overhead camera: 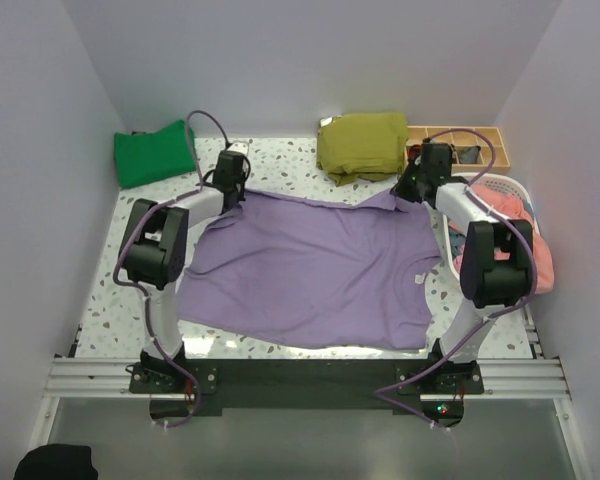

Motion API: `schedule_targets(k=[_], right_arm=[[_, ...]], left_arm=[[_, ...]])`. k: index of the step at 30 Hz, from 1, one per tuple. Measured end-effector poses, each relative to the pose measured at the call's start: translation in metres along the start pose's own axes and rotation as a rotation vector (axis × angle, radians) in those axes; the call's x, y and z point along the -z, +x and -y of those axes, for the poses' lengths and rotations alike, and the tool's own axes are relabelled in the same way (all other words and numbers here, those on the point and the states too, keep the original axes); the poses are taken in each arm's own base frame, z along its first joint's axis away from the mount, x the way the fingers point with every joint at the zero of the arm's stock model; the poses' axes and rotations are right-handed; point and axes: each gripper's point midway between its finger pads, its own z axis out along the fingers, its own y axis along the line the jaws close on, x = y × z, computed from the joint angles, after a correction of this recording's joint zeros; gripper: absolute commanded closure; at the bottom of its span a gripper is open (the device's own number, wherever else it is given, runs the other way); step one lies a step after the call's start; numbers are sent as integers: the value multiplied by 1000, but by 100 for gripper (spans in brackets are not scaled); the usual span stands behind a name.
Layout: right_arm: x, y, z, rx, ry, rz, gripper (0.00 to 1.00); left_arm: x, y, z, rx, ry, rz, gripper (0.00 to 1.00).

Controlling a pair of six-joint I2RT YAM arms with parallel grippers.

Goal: Fold and stack the t-shirts
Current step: Grap the side of the flattened tshirt furthest away from the robot with both arms

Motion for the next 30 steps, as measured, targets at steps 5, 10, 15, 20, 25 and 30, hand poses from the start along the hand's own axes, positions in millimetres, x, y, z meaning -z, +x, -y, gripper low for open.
schedule_targets(k=[5,10,15,20,25,30], right_arm=[[17,-13,-9,11,-20,32,100],[25,-18,-16,21,-36,20,100],[33,-17,-23,28,-58,-3,100],[41,-20,-31,32,-94,-6,100],[38,-15,-48,34,-179,-56,100],[29,5,-53,22,-231,-146,100]], left_arm=[[-2,-11,-29,8,-38,13,100],[-3,-19,-46,-24,-59,14,100],[-3,-36,-58,-77,-88,30,100],[-6,-61,-88,-89,-156,56,100],[-8,-61,-118,-82,-216,37,100],[-9,-40,-112,-68,-192,-11,100]])
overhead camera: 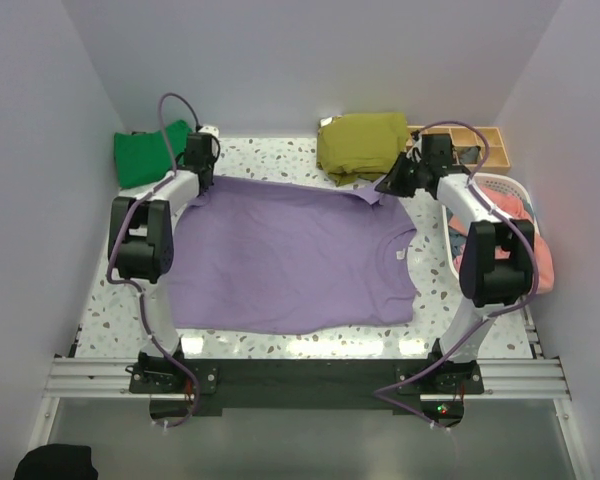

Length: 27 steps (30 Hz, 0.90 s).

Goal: Fold and stack the t-shirts
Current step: Grap the side of the flattened tshirt furthest away from the robot with both arms, then fold the flattened tshirt in 1/3 of the way

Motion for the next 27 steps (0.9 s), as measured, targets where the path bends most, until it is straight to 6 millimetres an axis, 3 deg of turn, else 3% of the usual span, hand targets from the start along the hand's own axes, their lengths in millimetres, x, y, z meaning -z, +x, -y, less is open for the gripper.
schedule_targets(k=[4,7,12,17,27], right_arm=[[0,21,-3,-7,-30,-56,100],[2,44,-8,-4,-39,-107,100],[15,79,-34,44,-55,-185,100],[39,91,-57,102,-78,-178,100],[71,102,-46,112,-21,-169,100]], left_arm=[[9,34,11,-4,14,-79,100],[27,50,17,-30,0,-114,98],[56,30,30,-49,-27,-64,96],[74,22,42,-33,-35,-38,96],[80,72,29,-39,-130,-177,96]])
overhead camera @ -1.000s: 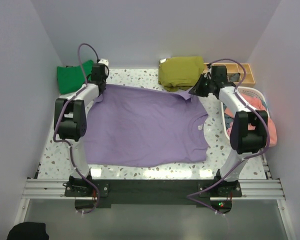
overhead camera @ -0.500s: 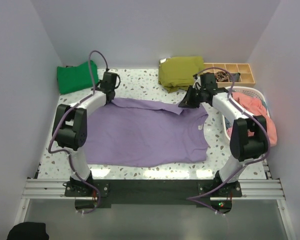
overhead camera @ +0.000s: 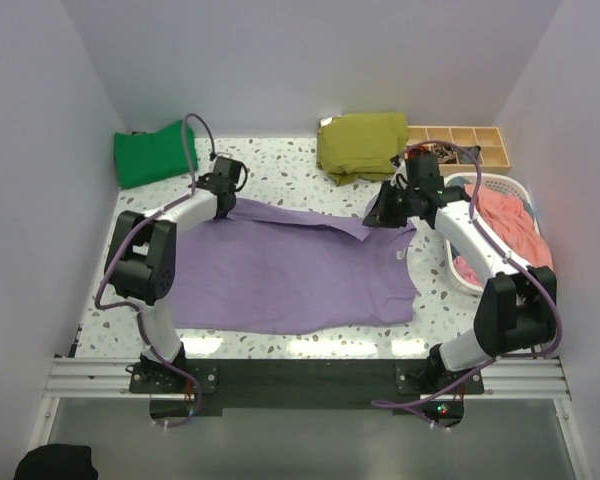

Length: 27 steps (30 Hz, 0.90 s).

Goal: Fold and stack the t-shirts
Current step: Fold the flattened tshirt in 1/3 of the way

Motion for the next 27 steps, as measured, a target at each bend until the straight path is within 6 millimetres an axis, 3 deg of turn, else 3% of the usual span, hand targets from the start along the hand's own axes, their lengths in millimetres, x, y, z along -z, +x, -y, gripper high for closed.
schedule_targets(k=[7,18,19,22,27], right_arm=[[1,29,8,8,30,-84,100],[-23,71,31,5,98,-221,100],[-26,77,33,4,106,-237,85],[-32,88,36,7,111,-266,66],[-34,85,43,26,158,-234,54]], left_arm=[[-1,27,-17,-19,-109,-60,95],[1,32,-27,-32,-151,-56,95],[1,32,-27,-32,-151,-57,95],[1,34,-24,-37,-141,-64,95],[2,38,-23,-29,-147,-76,95]])
